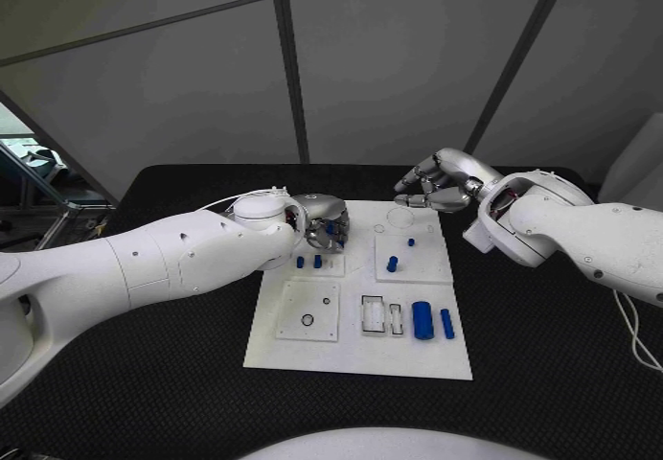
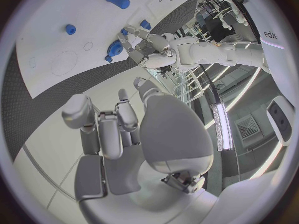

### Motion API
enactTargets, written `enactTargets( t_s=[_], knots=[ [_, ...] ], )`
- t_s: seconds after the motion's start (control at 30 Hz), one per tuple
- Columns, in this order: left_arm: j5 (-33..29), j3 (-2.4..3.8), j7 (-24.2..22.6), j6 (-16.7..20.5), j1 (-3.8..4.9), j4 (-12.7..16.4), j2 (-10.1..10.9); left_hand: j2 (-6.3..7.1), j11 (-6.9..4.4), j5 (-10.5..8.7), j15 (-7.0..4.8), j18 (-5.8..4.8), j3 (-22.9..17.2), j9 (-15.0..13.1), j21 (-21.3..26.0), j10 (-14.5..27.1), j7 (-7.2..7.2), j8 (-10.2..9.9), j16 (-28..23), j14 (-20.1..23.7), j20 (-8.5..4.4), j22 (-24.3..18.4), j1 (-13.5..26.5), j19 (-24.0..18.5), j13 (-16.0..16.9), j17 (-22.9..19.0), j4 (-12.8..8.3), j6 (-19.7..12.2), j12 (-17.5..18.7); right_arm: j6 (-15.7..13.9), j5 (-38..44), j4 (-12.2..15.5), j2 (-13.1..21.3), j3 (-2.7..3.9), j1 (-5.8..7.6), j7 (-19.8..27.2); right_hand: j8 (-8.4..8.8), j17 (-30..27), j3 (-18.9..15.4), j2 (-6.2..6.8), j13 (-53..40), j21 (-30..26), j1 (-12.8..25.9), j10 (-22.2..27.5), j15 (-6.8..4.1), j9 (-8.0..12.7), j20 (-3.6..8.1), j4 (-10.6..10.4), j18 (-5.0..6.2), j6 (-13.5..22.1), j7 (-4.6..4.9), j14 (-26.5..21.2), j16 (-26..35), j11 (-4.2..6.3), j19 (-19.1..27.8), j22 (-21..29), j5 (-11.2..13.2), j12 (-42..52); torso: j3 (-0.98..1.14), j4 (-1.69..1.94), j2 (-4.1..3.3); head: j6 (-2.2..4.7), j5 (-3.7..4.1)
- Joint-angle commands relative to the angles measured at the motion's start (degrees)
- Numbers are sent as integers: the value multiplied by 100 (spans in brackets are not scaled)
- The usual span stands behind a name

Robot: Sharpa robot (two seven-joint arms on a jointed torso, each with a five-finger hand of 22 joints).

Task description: Assemble the parts on the task board

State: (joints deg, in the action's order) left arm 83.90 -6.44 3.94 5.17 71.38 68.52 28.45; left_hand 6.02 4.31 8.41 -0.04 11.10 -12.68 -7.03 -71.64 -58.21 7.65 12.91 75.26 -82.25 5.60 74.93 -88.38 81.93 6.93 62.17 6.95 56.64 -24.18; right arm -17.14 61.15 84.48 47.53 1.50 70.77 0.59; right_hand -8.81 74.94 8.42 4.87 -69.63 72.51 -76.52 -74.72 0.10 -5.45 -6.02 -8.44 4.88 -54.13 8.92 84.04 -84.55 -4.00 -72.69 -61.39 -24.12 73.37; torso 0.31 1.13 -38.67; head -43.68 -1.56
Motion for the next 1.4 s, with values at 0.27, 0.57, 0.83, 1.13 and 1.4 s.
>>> enactTargets(
  t_s=[0.27,0.57,0.83,1.13,1.4],
  knots=[
    [59,-1,3,-143,-1,-9,-19,29,-40,37,-47,-729,-513,18,-157,-361,-11,-44,122,-94,-26,620,-107,97,-89,59,-156,296,214,-1,-9,16,-6,4,11,39,-26,463,31,3,-5,-15,-13,2,-48,6,11,-16,100,-33,-7,362,21,12,-3,-6,-17,32,1,2,0,-21,5],
    [53,0,-126,151,-7,50,33,138,-74,25,-74,-754,-915,13,-272,-650,-23,-120,213,-151,-57,711,80,146,-131,127,-288,513,443,-4,-9,11,-8,5,11,44,-26,463,31,3,-5,-15,-13,2,-48,6,11,-16,100,-33,-7,362,21,12,-3,-6,-17,32,-2,8,7,-5,16],
    [-131,104,-168,344,-8,221,211,180,-79,22,-75,-756,-1025,13,-281,-718,-25,-164,233,-162,-60,726,180,153,-138,130,-329,557,532,-10,-9,-26,-19,5,11,57,-26,463,31,3,-5,-15,-13,2,-48,6,11,-16,100,-33,-7,362,21,12,-3,-6,-17,32,1,8,12,47,18],
    [-267,328,-172,430,-11,435,410,199,-80,20,-77,-763,-1074,12,-311,-754,-22,-184,256,-175,-61,746,236,167,-137,157,-349,584,574,-8,-9,-65,-32,5,10,66,-27,461,37,3,-6,-18,-19,2,-48,8,12,-16,100,-31,-6,362,23,12,-3,-3,-34,33,-4,20,19,75,-13],
    [-344,363,-84,303,-18,691,720,223,-77,16,-76,-765,-1098,12,-320,-768,-21,-204,264,-181,-61,755,290,172,-138,158,-355,592,609,0,-9,-87,-40,4,9,71,-27,461,37,3,-6,-18,-19,2,-48,8,12,-16,100,-31,-6,362,23,12,-3,-3,-34,33,1,17,15,80,-31]
  ],
)
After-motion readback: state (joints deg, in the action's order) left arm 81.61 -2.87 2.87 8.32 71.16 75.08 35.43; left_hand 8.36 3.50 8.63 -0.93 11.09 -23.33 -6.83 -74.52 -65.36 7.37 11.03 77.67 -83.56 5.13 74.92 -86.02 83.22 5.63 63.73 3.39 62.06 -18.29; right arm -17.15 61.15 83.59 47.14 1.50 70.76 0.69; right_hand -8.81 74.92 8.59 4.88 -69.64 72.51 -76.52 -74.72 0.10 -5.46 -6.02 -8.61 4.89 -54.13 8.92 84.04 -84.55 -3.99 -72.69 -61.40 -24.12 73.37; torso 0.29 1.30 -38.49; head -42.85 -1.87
